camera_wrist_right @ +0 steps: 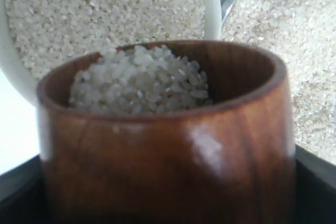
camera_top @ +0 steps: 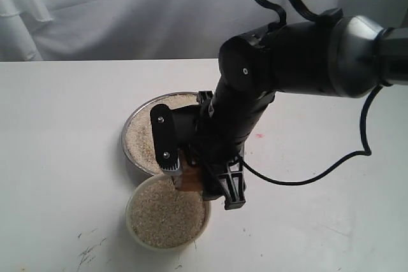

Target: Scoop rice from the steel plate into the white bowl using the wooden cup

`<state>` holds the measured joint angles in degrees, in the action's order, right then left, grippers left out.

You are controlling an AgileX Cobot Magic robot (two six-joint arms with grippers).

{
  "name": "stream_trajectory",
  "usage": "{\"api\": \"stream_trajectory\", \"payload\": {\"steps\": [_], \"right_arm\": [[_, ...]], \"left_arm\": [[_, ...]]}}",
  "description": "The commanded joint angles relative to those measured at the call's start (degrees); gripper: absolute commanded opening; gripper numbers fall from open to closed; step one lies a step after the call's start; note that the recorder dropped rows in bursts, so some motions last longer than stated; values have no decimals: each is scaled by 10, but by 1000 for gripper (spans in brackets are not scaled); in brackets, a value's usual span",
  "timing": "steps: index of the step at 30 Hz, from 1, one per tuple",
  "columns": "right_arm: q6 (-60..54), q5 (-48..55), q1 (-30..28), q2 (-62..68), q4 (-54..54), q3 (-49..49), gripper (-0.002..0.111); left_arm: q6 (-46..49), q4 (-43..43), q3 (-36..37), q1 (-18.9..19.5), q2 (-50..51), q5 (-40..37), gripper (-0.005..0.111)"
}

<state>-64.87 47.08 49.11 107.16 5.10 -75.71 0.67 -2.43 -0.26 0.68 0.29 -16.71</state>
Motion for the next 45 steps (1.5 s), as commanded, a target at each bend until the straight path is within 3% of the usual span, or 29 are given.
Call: {"api": "stream_trajectory", "payload": {"steps": [1,13,17,25,45], "right_arm": [[8,0,9,-9,-11,7,0],[69,-37,35,-9,-83,28,0],[139,-38,46,-3,-159,28,0],[144,-30,63,-2,-170,28,0],[257,-25,101,-2,-316,28,0]], "left_arm": [[-2,0,3,-1,-3,4,0],[-2,0,3,-1,-3,4,0],[-2,0,3,-1,-3,4,0],[-2,0,3,-1,-3,4,0],[-2,0,3,-1,-3,4,0]]}}
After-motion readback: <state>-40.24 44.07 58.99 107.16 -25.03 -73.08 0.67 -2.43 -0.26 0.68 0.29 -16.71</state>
